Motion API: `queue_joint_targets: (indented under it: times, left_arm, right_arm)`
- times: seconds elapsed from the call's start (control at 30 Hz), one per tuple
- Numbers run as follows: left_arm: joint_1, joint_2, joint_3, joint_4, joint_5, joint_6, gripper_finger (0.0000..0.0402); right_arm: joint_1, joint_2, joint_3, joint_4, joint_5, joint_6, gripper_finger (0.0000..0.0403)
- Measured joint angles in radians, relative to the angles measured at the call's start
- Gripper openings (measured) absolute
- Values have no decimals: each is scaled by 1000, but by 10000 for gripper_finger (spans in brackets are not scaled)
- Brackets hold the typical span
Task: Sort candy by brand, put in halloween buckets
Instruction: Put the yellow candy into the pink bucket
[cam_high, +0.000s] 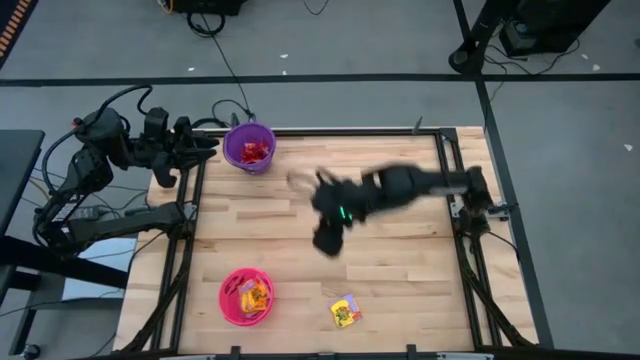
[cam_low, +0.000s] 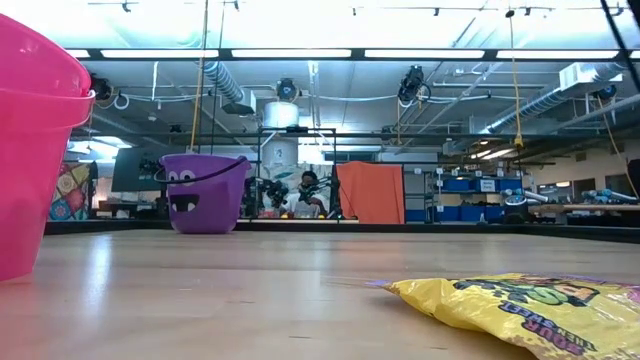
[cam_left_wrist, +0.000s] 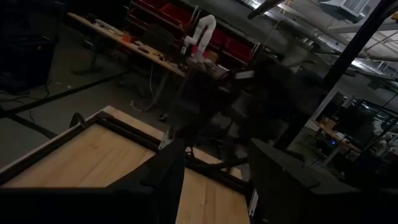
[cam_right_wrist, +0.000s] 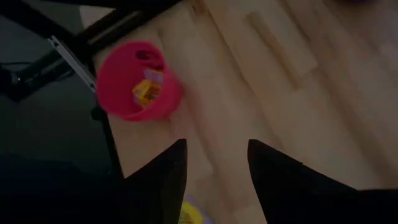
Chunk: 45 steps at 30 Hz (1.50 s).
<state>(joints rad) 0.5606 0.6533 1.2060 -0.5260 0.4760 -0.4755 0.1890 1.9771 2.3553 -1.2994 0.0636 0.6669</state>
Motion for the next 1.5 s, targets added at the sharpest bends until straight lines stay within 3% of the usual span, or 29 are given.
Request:
queue_joint_targets:
  times: [0.13,0.3,0.4,0.67,0.97,1.2,1.37,1.5]
  left_arm:
    - [0,3,0,-71,32,31,182]
    - [-33,37,0,-230,65,85,182]
    - [-98,82,0,-252,59,107,182]
    - [-412,307,-1,-121,-62,158,182]
    - [-625,488,-2,225,-36,104,182]
    - [-743,500,-1,339,-42,15,182]
    - [-818,510,0,377,-123,-8,182]
    - [-851,532,0,375,-148,-32,182]
  right_arm:
    - [158,6,-30,11,190,231,180]
    - [305,-2,-32,4,504,505,180]
    - [352,-20,-31,1,577,600,180]
    - [371,-17,-45,-16,449,702,180]
    - [461,-15,-308,-64,316,998,180]
    - [526,-14,-616,346,234,1131,180]
    - [520,-14,-822,681,159,1140,180]
    - [509,-14,-936,776,147,1148,180]
